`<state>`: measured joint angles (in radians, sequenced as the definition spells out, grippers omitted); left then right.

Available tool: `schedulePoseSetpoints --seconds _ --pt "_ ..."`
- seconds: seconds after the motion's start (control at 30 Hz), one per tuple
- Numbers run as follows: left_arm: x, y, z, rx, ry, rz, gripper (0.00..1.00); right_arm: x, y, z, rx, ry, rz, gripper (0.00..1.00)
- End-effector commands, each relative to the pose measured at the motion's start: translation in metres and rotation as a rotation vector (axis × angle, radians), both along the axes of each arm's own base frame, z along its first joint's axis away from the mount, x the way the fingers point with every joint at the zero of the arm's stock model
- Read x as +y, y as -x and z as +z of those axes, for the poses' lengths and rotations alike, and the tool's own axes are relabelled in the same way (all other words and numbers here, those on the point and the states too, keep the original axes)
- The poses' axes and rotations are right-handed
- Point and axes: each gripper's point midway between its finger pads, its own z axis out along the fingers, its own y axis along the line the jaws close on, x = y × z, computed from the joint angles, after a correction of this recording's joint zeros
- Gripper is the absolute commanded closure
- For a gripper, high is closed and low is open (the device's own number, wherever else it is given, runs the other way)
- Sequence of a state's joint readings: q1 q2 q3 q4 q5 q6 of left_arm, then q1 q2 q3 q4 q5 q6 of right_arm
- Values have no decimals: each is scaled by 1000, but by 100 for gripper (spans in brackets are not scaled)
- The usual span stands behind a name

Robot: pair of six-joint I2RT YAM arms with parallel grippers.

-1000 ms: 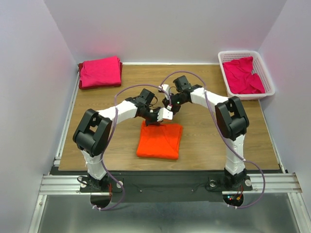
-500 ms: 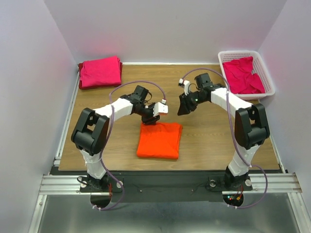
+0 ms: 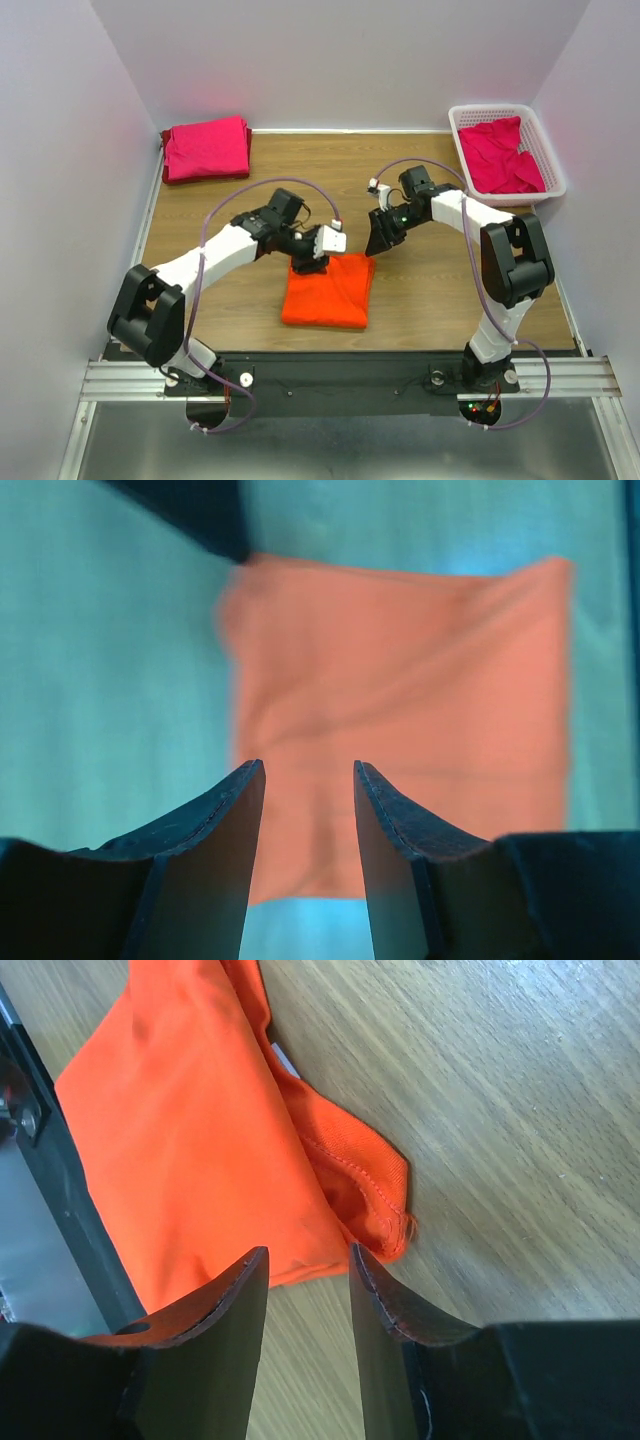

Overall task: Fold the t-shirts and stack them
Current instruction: Fold the tshirt

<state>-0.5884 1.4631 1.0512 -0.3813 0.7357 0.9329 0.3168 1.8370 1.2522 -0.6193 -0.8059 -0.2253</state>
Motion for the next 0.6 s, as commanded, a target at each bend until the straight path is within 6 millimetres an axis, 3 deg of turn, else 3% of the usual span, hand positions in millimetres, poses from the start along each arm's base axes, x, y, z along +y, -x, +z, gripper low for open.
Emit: schedulePoseSetpoints --seconds 0.0,0.3,0.57 --pt "0 35 -28 110 -52 -45 48 7 2 2 -8 -3 13 56" --pt "-5 44 -57 141 -108 -67 48 12 14 -6 20 12 34 56" --pt "-8 44 -64 147 -112 -75 48 9 21 -20 18 60 56 56"
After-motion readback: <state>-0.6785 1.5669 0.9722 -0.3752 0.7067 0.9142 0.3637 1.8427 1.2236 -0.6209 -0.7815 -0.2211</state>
